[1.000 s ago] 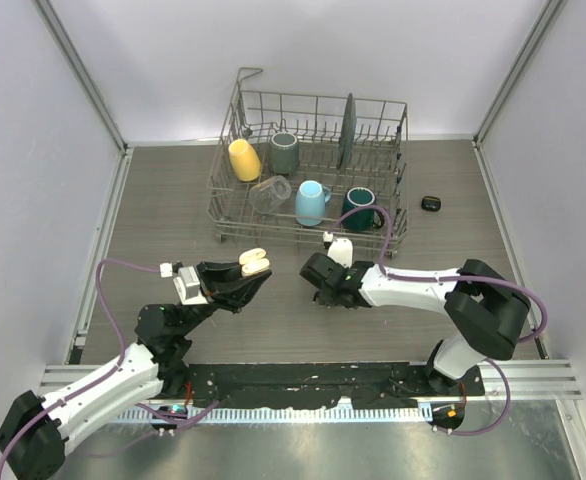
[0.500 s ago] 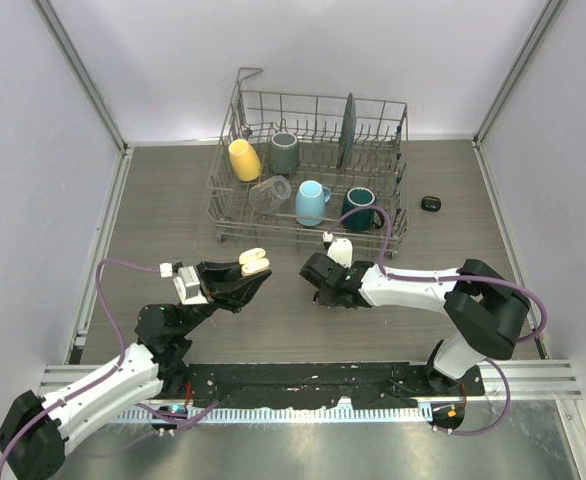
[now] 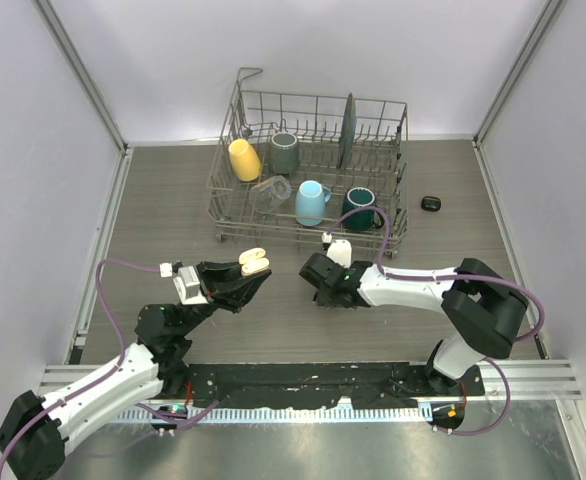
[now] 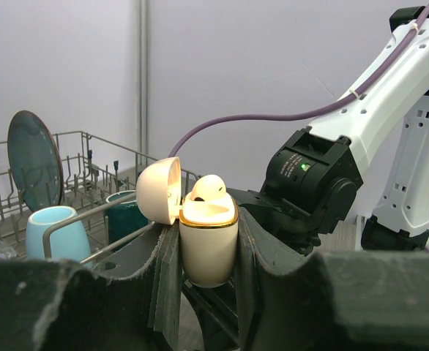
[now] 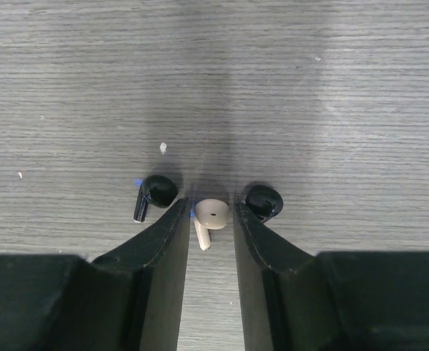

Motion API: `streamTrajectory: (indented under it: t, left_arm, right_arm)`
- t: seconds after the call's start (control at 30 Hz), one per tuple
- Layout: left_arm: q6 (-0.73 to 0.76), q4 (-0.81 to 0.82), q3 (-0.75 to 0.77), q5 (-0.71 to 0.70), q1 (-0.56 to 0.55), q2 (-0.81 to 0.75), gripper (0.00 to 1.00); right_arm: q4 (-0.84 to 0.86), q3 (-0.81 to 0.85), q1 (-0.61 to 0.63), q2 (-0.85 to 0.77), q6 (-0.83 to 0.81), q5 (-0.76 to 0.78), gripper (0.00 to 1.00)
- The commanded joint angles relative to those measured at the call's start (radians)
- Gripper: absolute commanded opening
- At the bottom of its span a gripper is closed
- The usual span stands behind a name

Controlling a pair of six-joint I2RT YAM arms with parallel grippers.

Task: Insert the wireless bluetooth earbuds into the charging case
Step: Pick up the earbud from the center of the board.

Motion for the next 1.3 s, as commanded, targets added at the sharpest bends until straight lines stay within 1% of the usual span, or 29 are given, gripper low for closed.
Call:
streamTrajectory:
  t: [0.0,0.3,0.47,0.63,0.8,0.9,1.0,1.17,1.2,1.27]
  left_arm:
    - [0.019,0.043,-0.003,-0.014,0.005,0.001,0.00]
    - [0.022,0.043,-0.014,-0.025,0.005,-0.015,0.00]
    - [0.026,0.028,-0.018,-0.034,0.005,-0.035,0.00]
    - [0.028,0.019,-0.020,-0.037,0.005,-0.042,0.00]
    - [0.029,0.019,-0.021,-0.037,0.005,-0.042,0.00]
    - [0.028,0.019,-0.020,-0.037,0.006,-0.039,0.00]
    - [0.029,0.019,-0.020,-0.037,0.005,-0.041,0.00]
    - [0.029,0.015,-0.018,-0.037,0.005,-0.044,0.00]
    - [0.029,0.014,-0.018,-0.037,0.005,-0.044,0.00]
    - [0.028,0.015,-0.017,-0.034,0.006,-0.042,0.00]
  right_arm:
    - [0.000,0.042,-0.001,0.010,0.007,0.013,0.36]
    - [0.015,0.044,-0.001,0.027,0.013,0.007,0.36]
    - [0.011,0.047,-0.001,0.035,0.017,0.010,0.35]
    - [0.006,0.044,-0.001,0.037,0.019,0.012,0.29]
    - [0.004,0.041,-0.001,0.026,0.019,0.013,0.27]
    - [0.001,0.038,-0.001,0.024,0.016,0.010,0.27]
    - [0.001,0.030,-0.001,0.021,0.017,0.009,0.30]
    - [0.003,0.024,-0.003,0.021,0.017,0.007,0.30]
    - [0.003,0.024,-0.003,0.021,0.017,0.006,0.27]
    - [0.004,0.022,-0.001,0.020,0.017,0.006,0.25]
